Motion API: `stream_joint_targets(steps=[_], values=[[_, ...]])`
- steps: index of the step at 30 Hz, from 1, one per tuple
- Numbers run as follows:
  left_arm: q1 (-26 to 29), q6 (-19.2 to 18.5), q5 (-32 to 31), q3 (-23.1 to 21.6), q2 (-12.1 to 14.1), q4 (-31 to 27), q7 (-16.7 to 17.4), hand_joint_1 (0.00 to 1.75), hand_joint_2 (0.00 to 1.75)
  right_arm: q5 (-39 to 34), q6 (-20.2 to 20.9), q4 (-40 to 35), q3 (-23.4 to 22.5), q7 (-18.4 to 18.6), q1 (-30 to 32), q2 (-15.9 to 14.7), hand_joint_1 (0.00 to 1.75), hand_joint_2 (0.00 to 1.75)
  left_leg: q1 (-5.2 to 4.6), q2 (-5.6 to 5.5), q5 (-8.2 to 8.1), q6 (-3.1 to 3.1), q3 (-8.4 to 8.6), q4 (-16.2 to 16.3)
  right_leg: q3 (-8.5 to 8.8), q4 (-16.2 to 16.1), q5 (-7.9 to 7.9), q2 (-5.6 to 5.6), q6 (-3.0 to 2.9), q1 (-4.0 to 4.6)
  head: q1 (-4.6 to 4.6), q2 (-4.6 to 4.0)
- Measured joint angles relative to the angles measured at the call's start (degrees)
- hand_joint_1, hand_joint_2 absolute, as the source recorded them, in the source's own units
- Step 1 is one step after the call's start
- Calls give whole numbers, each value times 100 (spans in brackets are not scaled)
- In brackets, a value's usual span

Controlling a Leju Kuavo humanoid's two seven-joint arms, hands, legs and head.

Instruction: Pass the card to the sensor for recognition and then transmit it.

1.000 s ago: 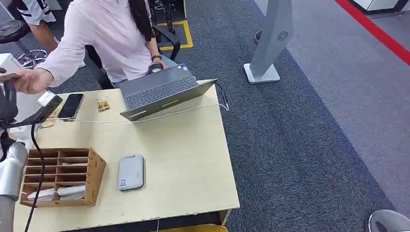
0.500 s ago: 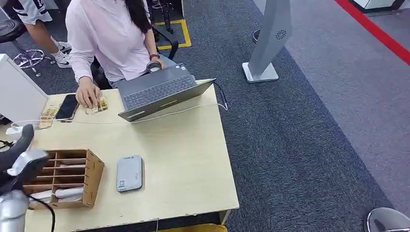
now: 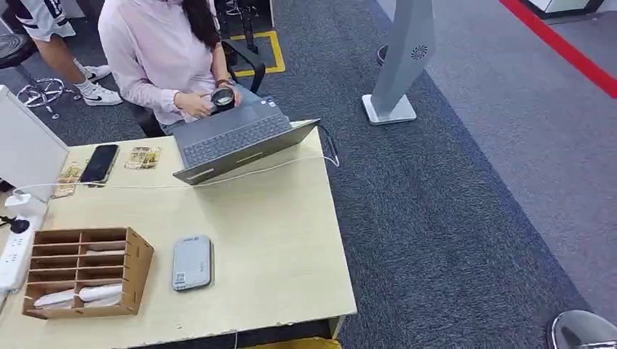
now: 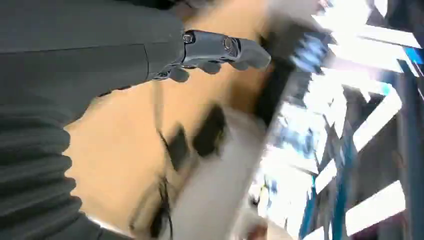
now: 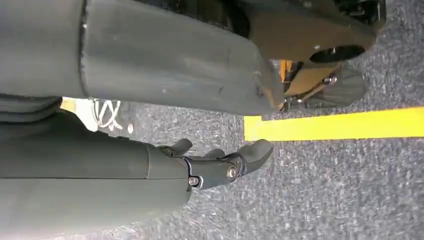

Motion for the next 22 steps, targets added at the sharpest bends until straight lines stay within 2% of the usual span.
stream_joint_targets(steps=[2,4,5,9,15,16,17,22], values=[[-60,175,89,426,2,1116,126,0,0,24,-9,0,-50,44,-5,7,0,0,-1,-26,2,3,-3,1,7,-2,-3,-29,-2,0,0,0],[-126,529,100,712,-94,1986,310,0,0,59,-17,0,-59,94,-18,9,0,0,-11,-49,4,7,-4,3,16,-4,-7,-51,5,-5,4,0],[-158,754,72,835,-204,2425,340,0,175,85,-17,0,-59,105,-22,11,0,175,-14,-61,4,8,-4,4,21,-6,-7,-60,7,-10,9,0],[-260,1557,-162,911,-627,3414,552,0,175,120,37,-11,-59,55,-20,15,0,175,-18,-70,3,23,-5,15,31,-17,-2,-67,29,-16,18,0],[-243,1733,-639,287,-833,3929,885,0,175,124,212,-123,-59,-11,101,-44,0,175,-14,-69,-2,29,-4,20,33,-18,-1,-66,31,-16,26,0],[-229,1735,-726,131,-853,3960,955,0,0,127,245,-149,-59,-20,128,-63,0,175,-14,-69,-2,29,-4,20,33,-18,-1,-65,31,-15,26,0],[-214,1739,-799,-2,-866,3984,1007,0,0,133,262,-173,-59,-24,150,-79,0,0,-13,-69,-2,29,-3,20,33,-17,-1,-65,31,-14,26,0],[-93,1757,-1202,-857,-901,4019,1304,0,0,142,419,-312,-59,-57,280,-177,0,0,-11,-69,-1,28,-3,19,32,-17,-3,-65,30,-12,24,0]])
